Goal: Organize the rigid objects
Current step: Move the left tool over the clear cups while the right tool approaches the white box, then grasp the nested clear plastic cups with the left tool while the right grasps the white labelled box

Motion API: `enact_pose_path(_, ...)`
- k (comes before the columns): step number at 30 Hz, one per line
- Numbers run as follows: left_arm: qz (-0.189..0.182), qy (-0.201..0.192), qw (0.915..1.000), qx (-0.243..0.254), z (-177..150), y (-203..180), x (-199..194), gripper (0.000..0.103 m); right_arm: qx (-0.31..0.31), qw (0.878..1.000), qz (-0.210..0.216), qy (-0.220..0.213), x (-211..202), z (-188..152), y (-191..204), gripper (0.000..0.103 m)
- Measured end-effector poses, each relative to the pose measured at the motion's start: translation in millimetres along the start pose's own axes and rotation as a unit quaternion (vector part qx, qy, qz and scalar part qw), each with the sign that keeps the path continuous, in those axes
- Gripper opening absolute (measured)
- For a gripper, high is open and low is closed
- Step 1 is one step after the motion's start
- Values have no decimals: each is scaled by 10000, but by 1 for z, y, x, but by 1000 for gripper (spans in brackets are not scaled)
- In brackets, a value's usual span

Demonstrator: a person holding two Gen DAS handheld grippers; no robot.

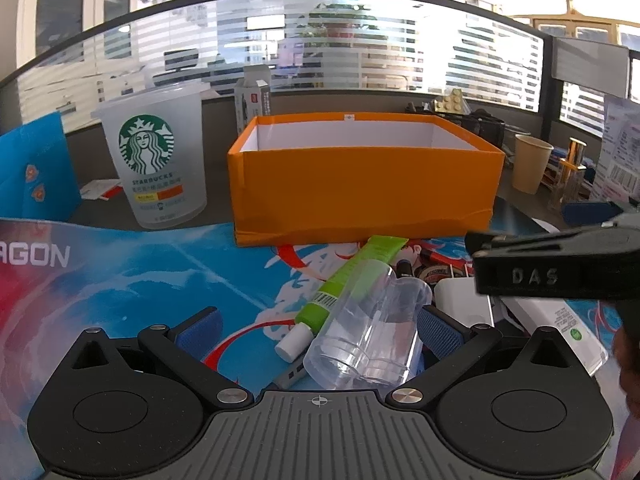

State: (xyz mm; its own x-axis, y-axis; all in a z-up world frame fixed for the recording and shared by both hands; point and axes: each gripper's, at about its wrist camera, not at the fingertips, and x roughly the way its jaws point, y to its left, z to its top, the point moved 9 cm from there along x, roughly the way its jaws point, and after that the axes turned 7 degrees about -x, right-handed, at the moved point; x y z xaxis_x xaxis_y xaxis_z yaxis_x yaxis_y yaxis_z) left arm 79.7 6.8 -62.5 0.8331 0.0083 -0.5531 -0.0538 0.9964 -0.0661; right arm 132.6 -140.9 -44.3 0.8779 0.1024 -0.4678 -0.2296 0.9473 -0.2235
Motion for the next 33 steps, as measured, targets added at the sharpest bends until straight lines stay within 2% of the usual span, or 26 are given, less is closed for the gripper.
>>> enact_pose_path(5,149,-63,9998,123,-4,13,-1,103,194,9996,66,-192,-4,-3,-18,103)
enact_pose_path(11,34,-88,9997,239,-3,23,-2,103,747,9944,747,-80,1,-19,-23,103)
enact_pose_path(14,-422,-277,9982,332,1,16,-16,103,698,9919,1039,-204,-7,-22,-13,103)
enact_pose_path(16,-765,-438,9948,501,4,6,-24,103,488,9939,952,-253,-13,-25,-9,103)
enact_pose_path(18,-937,-558,9910,778,7,-4,-23,103,246,9966,767,-179,-19,-31,-6,100)
enact_pose_path(20,-1128,-417,9882,950,4,-13,-13,103,69,9979,636,-53,-22,-40,-5,100)
enact_pose_path(22,-1362,-152,9853,1015,-1,-20,1,103,0,9984,552,120,-21,-51,-5,94)
enact_pose_path(25,-1488,109,9831,1056,-7,-27,17,103,149,9980,435,444,-13,-64,-16,82)
enact_pose_path(27,-1612,259,9810,1047,-9,-31,26,103,333,9961,458,673,-6,-74,-22,61)
enact_pose_path(28,-1669,332,9800,1030,-11,-32,30,103,456,9948,508,762,-4,-78,-24,55)
enact_pose_path(32,-1812,680,9764,963,-22,-32,44,97,367,9954,585,670,-1,-81,-23,55)
enact_pose_path(33,-1679,588,9787,1029,-23,-32,46,90,360,9953,601,663,0,-81,-24,58)
